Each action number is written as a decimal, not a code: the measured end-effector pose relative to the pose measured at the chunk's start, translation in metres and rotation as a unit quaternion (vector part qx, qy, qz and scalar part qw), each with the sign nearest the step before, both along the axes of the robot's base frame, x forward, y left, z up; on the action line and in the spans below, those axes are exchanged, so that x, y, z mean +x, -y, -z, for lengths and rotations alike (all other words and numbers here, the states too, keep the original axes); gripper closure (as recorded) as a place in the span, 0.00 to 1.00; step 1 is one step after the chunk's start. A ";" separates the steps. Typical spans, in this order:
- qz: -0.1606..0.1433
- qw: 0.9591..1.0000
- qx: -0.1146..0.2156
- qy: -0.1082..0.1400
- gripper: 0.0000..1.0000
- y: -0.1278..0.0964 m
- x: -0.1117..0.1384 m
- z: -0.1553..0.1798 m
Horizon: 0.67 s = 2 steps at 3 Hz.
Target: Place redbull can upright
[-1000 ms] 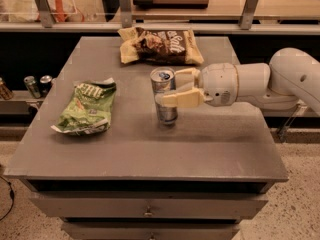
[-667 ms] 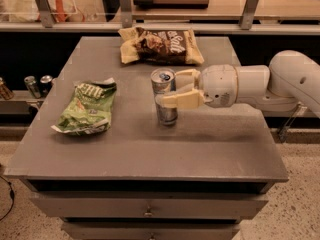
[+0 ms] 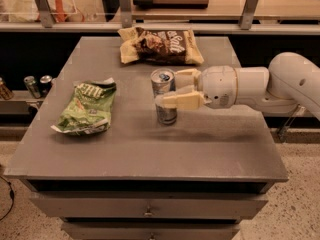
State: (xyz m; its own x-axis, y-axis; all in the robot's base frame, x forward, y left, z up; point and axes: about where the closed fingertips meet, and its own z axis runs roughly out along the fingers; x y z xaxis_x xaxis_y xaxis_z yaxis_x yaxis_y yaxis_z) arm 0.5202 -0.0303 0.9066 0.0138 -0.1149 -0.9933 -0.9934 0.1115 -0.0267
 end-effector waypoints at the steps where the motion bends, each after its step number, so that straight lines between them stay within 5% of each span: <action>1: -0.001 1.000 0.000 0.002 0.00 -0.001 -0.001 0.000; 2: -0.001 1.000 -0.001 0.003 0.00 -0.001 -0.002 0.000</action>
Offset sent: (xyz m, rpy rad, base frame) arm -0.0021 -0.0067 -0.0013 -0.0120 -0.0128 -0.0066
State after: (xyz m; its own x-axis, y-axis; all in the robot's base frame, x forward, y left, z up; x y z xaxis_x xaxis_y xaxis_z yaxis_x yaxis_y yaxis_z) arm 0.5184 -0.0297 0.9064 0.0199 -0.1163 -0.9930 -0.9935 0.1094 -0.0328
